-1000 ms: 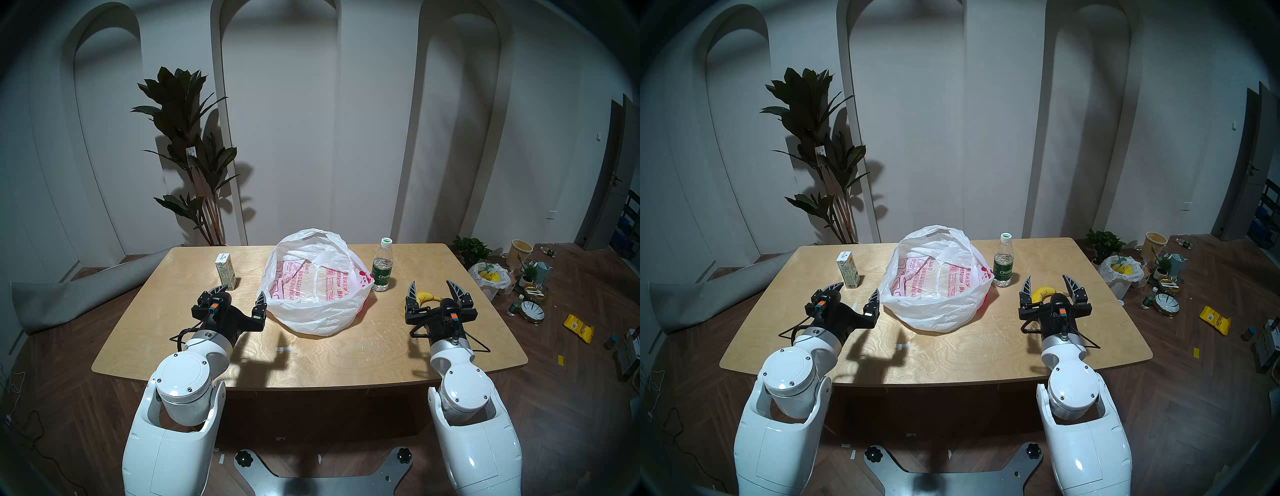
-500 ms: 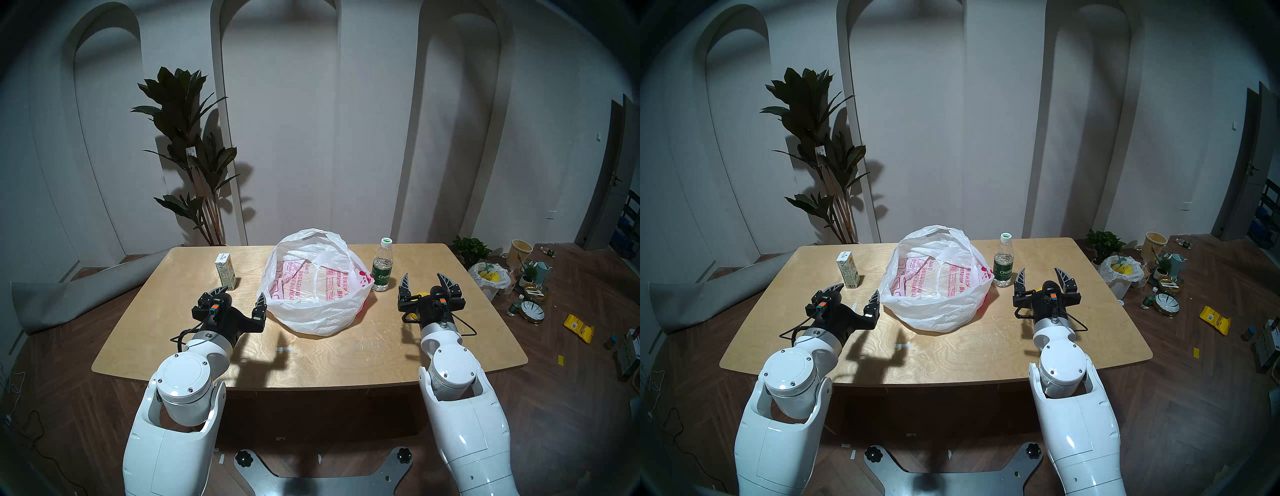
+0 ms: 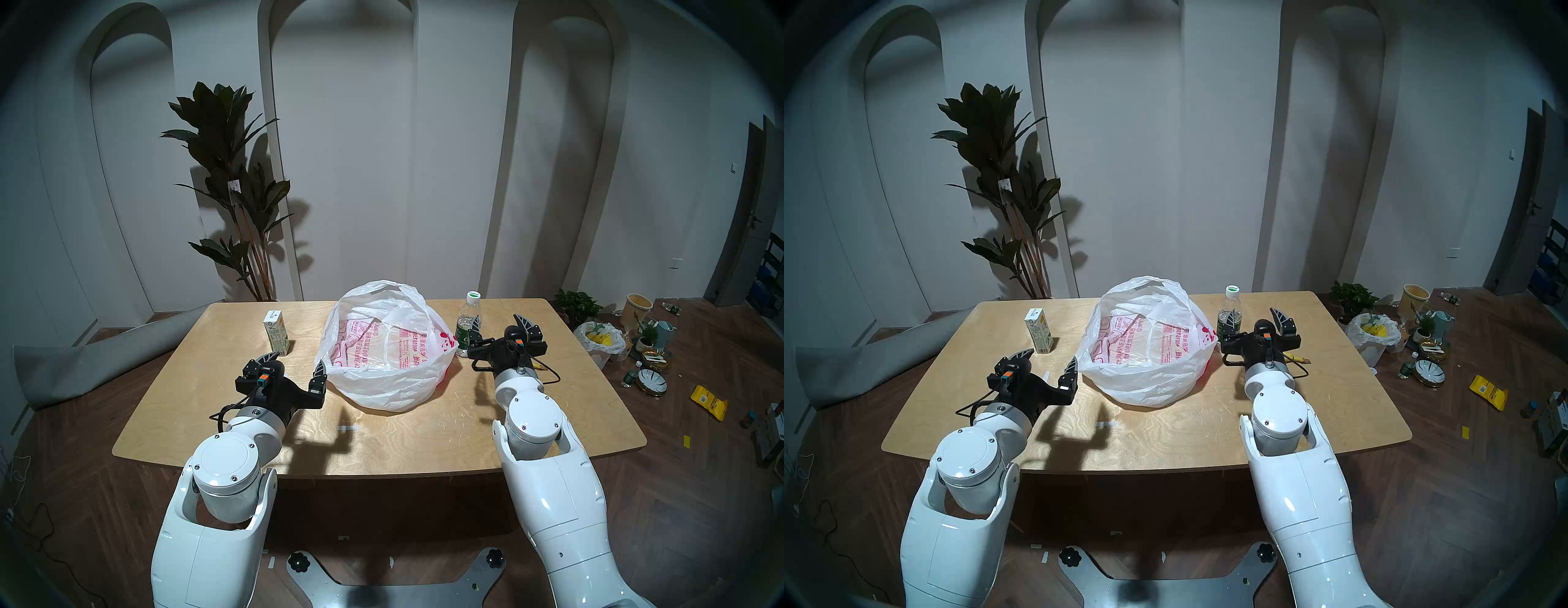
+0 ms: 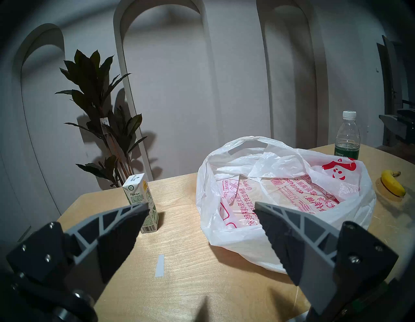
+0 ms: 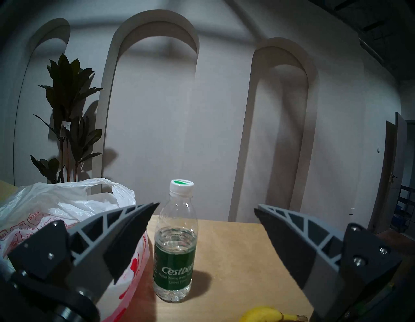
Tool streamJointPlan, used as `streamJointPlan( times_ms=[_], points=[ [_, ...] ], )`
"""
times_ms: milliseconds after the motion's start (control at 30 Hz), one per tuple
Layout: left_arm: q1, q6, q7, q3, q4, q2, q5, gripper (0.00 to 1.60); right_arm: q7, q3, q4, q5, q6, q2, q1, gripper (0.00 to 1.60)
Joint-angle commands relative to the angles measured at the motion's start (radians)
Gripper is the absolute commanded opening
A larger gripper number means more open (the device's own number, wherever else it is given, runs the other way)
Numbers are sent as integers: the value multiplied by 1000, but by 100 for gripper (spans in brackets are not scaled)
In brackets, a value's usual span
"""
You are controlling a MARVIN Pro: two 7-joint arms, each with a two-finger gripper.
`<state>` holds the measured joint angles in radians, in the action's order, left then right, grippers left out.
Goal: Bag the groceries: heavy items first, fragile items on top
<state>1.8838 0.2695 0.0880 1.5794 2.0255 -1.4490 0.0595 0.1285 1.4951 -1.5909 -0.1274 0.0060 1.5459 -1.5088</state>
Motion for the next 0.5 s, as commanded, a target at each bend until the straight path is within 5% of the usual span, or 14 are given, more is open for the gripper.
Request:
streamJointPlan(
  times_ms=[0,467],
  points=[
    [-9,-4,0,0,14,-1,-1,160,4,-20,37,-21,6,28,110,160],
    [-10,-5,0,-1,9,-2,3,160,11,-23,175,-54,46,40,246,160]
  ],
)
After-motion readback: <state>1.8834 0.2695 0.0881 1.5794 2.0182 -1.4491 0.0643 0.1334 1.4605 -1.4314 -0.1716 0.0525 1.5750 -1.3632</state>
